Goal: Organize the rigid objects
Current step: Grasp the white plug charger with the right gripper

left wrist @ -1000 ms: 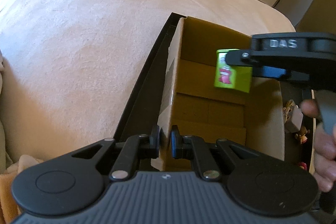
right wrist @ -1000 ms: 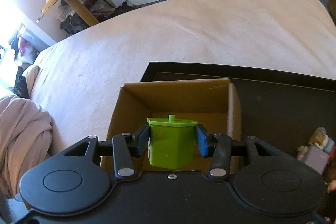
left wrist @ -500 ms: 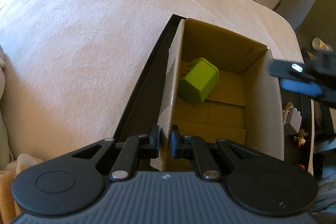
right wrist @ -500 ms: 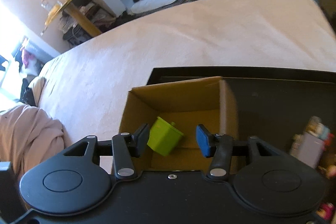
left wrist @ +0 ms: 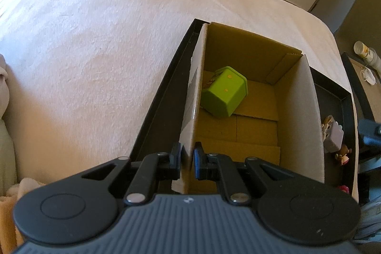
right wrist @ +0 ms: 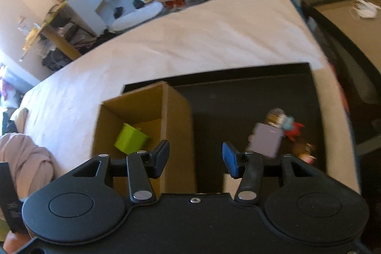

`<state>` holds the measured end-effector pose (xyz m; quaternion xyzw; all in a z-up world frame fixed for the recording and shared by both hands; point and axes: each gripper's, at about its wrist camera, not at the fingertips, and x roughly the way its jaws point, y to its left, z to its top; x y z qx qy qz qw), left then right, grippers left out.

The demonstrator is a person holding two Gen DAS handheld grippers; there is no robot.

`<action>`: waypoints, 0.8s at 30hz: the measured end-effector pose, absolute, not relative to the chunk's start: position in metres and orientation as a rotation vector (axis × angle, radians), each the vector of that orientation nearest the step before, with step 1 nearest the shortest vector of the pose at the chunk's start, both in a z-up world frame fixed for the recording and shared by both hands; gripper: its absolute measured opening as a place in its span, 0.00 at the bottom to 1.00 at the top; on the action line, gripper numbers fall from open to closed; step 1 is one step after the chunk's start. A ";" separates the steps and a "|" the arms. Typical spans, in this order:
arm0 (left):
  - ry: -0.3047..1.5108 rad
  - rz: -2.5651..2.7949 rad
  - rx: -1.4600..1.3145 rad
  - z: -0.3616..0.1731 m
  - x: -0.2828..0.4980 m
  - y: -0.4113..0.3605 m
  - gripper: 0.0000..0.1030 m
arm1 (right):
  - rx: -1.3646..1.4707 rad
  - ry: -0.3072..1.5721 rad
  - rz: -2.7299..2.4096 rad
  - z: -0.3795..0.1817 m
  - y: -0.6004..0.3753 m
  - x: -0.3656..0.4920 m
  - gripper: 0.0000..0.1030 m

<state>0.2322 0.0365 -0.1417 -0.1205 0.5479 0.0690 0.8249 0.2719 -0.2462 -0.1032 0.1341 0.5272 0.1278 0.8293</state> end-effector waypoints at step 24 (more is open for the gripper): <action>1.166 0.155 -0.250 -0.140 0.234 0.036 0.09 | 0.206 1.348 0.238 -0.181 -0.242 0.275 0.49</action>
